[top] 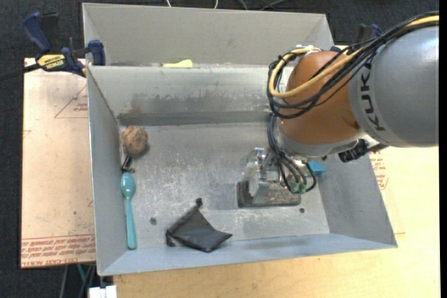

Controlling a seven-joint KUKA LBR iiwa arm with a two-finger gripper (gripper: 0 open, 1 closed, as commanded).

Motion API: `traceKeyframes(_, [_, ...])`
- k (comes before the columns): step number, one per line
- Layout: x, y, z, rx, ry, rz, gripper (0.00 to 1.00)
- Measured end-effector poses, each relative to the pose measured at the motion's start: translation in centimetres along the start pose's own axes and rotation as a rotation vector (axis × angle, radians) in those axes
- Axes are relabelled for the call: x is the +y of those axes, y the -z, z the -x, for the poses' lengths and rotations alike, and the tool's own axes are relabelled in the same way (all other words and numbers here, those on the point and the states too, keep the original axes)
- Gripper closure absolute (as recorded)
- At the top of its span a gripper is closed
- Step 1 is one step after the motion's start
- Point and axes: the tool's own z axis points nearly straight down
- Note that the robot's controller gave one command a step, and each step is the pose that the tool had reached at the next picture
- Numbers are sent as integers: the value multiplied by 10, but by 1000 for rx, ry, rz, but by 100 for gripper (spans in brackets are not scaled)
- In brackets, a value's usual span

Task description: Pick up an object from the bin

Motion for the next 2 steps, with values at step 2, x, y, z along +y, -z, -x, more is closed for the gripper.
traceKeyframes(2, [1, 43, 1, -6, 1, 2, 100])
